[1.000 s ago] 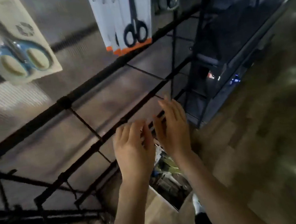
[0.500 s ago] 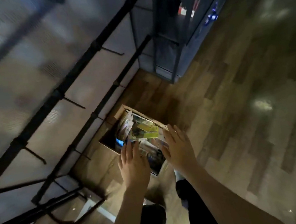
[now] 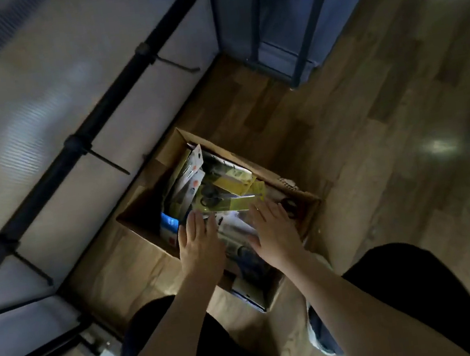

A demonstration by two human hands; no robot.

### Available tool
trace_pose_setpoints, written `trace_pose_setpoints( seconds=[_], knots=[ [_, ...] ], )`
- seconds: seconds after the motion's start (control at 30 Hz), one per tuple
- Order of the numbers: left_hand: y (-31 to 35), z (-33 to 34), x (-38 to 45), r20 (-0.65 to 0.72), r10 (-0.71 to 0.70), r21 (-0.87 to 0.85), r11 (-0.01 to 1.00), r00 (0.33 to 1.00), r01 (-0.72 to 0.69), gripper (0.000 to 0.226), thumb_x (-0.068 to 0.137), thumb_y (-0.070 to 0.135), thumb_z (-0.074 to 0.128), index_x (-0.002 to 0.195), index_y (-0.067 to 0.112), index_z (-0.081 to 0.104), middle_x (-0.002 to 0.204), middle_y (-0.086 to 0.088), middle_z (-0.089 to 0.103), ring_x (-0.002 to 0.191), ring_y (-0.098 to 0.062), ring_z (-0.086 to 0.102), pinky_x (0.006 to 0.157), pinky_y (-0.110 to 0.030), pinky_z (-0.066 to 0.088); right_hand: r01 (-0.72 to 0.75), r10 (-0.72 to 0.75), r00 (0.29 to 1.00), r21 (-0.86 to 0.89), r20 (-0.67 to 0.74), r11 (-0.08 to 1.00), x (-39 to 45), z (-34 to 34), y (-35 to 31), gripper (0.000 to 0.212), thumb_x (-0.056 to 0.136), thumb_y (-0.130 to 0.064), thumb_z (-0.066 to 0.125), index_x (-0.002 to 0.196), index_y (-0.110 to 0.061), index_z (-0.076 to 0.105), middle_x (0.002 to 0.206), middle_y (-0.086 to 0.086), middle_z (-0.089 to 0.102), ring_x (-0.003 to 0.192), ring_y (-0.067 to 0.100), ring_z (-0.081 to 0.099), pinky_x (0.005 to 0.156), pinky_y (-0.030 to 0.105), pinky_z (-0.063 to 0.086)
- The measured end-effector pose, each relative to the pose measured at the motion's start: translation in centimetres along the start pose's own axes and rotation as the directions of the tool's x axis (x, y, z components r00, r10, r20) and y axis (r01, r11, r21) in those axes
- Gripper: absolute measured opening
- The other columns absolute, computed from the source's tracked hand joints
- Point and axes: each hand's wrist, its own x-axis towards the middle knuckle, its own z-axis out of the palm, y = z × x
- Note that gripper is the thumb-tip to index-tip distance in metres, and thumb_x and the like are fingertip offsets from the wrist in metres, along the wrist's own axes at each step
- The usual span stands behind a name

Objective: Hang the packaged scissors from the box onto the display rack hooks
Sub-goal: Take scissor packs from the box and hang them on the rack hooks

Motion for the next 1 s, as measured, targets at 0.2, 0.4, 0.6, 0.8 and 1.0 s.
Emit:
trace_pose_setpoints(
  seconds=[0.2,0.4,0.6,0.8,1.0],
  knots=[
    [-2.7,6.2,7.0,-0.002,0.078,0.181,0.981,0.997,-0.076,0.069,0.093,0.033,0.049,0.149,0.013,0.012,0.157,-0.013,0.003,0.145,-0.028,0.000,0.117,-0.044,0.008,0.072,-0.061,0.996,-0.173,0.071,0.982,5.5,6.3,2.9,0.066,0.097,-0.039,0.039,0.151,-0.010,0.012,0.158,0.008,0.013,0.145,0.025,0.008,0.118,0.041,0.007],
    [-2.1,8.5,10.9,0.064,0.084,0.076,0.993,0.994,-0.088,0.069,0.095,0.034,0.046,0.149,0.014,0.008,0.157,-0.014,-0.001,0.144,-0.034,0.005,0.114,-0.045,0.016,0.047,-0.046,0.999,-0.202,0.010,0.978,7.1,9.7,6.3,0.068,0.095,-0.037,0.046,0.150,-0.011,0.016,0.157,0.011,0.019,0.145,0.028,0.012,0.117,0.043,0.009],
    [-1.8,8.9,12.7,0.065,0.268,0.110,0.955,0.961,-0.274,0.072,0.090,0.030,0.051,0.148,0.017,0.011,0.157,-0.013,0.004,0.143,-0.033,0.008,0.115,-0.046,0.015,-0.203,0.213,0.971,0.096,-0.111,0.974,5.5,11.8,6.7,0.068,0.093,-0.014,0.051,0.150,-0.009,0.015,0.157,0.011,0.013,0.144,0.027,0.012,0.117,0.039,0.022],
    [-1.4,9.4,12.4,0.180,0.334,0.132,0.924,0.925,-0.359,0.076,0.092,0.033,0.048,0.151,0.018,0.002,0.158,-0.014,-0.005,0.144,-0.034,0.001,0.117,-0.047,0.011,-0.447,0.519,0.833,0.319,-0.192,0.836,7.4,10.5,6.0,0.046,0.101,-0.039,0.031,0.121,-0.010,0.060,0.120,0.012,0.061,0.116,0.029,0.050,0.096,0.036,0.037],
    [-2.7,8.4,12.1,0.083,0.374,0.091,0.920,0.924,-0.381,0.062,0.094,0.042,0.043,0.146,0.017,0.020,0.154,-0.010,0.021,0.140,-0.028,0.021,0.112,-0.044,0.021,-0.485,0.581,0.811,0.477,-0.069,0.733,8.6,11.0,4.9,0.047,0.088,-0.049,0.057,0.121,-0.015,0.058,0.124,0.007,0.058,0.119,0.028,0.049,0.094,0.039,0.045]
  ],
)
